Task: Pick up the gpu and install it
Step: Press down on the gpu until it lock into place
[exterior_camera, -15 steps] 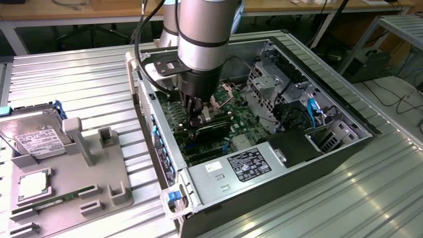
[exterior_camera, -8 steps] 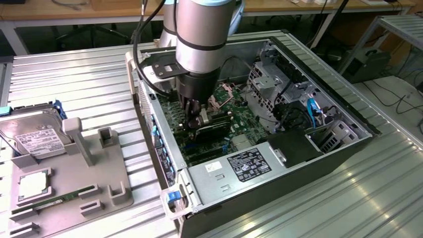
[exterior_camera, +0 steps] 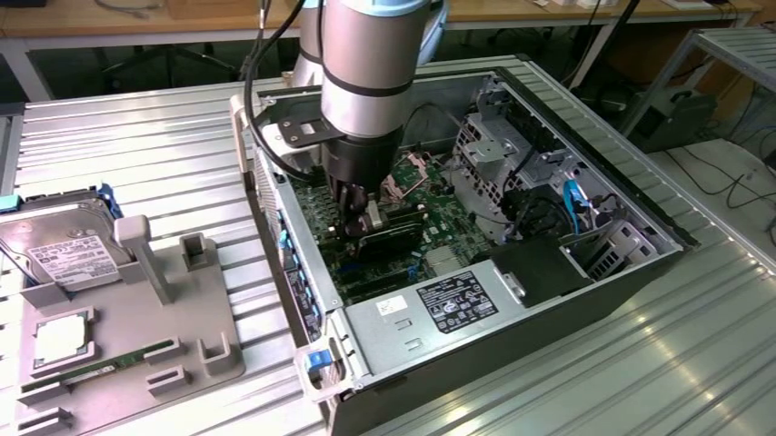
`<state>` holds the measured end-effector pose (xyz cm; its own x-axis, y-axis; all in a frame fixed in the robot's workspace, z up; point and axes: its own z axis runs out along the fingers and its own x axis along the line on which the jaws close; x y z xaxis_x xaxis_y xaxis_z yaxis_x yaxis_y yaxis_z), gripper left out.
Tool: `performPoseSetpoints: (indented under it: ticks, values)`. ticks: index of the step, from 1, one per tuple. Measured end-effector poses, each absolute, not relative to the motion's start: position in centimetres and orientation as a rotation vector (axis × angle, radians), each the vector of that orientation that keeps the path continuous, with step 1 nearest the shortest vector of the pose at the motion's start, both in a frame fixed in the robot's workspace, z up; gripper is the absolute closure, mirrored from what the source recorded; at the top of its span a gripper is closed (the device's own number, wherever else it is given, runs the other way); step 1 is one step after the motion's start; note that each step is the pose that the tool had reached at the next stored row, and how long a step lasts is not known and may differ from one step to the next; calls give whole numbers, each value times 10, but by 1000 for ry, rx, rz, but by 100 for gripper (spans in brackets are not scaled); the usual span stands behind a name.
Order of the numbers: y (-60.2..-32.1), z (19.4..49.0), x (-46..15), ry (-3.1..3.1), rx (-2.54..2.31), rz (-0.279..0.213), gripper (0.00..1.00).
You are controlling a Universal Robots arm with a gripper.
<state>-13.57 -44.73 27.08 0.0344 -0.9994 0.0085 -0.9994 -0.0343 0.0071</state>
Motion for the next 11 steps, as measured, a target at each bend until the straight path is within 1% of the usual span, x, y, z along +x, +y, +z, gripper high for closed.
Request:
performPoseSetpoints:
  ticks: [6,8,11]
  values:
    - [-447,271,-136,-2176,2252,1,89]
    - [-447,278,-136,-2175,2251,2,89]
    - [-446,279,-136,-2176,2252,2,89]
